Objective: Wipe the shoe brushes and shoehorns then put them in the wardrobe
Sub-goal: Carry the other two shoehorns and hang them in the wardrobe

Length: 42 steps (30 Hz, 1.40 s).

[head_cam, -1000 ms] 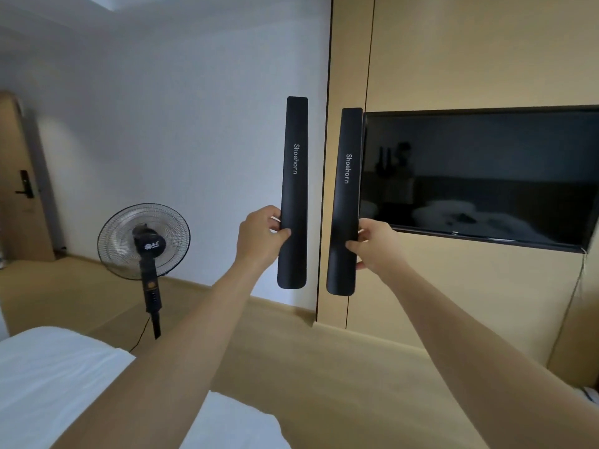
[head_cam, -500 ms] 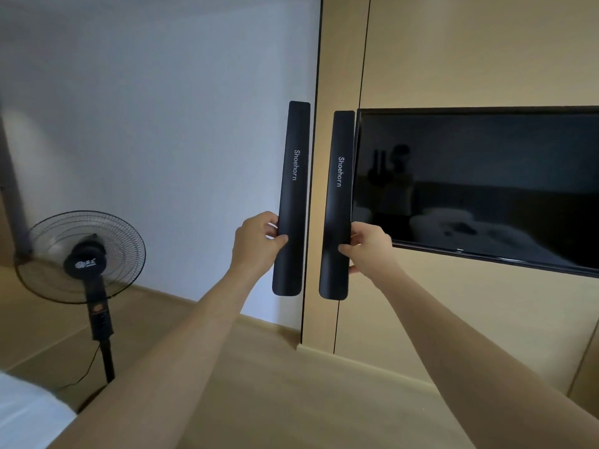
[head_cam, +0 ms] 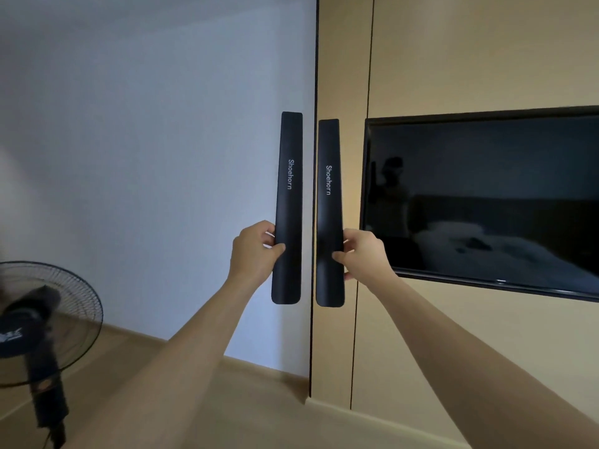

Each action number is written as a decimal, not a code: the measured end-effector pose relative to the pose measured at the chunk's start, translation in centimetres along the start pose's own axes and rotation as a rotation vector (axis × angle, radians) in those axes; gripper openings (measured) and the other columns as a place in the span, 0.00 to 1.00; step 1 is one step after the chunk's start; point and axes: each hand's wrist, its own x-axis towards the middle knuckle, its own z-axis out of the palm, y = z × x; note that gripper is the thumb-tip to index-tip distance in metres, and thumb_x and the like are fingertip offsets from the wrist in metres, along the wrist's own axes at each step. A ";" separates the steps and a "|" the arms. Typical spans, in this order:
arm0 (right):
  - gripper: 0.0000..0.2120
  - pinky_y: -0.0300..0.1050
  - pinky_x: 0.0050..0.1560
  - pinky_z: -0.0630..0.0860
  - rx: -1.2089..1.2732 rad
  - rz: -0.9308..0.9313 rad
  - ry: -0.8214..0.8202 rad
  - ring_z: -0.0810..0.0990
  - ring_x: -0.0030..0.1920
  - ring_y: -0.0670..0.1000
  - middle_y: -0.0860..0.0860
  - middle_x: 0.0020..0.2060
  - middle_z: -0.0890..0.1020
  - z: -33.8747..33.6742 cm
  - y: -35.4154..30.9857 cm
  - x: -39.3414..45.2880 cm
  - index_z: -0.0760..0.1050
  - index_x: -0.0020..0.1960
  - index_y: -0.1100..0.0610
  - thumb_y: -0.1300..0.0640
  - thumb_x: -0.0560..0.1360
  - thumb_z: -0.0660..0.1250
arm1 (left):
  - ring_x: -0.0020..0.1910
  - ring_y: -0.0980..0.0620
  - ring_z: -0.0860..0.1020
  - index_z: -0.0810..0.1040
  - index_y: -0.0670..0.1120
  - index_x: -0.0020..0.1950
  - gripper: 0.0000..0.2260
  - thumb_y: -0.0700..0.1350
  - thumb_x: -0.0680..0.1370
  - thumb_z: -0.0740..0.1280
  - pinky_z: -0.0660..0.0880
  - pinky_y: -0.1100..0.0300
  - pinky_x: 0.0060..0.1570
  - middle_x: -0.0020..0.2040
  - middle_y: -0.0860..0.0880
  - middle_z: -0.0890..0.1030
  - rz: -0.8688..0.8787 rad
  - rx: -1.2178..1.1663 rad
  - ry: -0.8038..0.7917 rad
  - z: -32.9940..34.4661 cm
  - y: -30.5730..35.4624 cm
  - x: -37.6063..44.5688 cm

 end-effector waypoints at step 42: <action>0.12 0.57 0.40 0.84 0.405 -0.249 -0.567 0.85 0.42 0.59 0.53 0.40 0.83 46.7 7.1 52.0 0.80 0.53 0.56 0.67 0.72 0.68 | 0.43 0.48 0.82 0.79 0.46 0.51 0.07 0.38 0.75 0.71 0.83 0.47 0.43 0.43 0.47 0.82 -0.254 0.379 0.529 -3.7 -38.5 41.5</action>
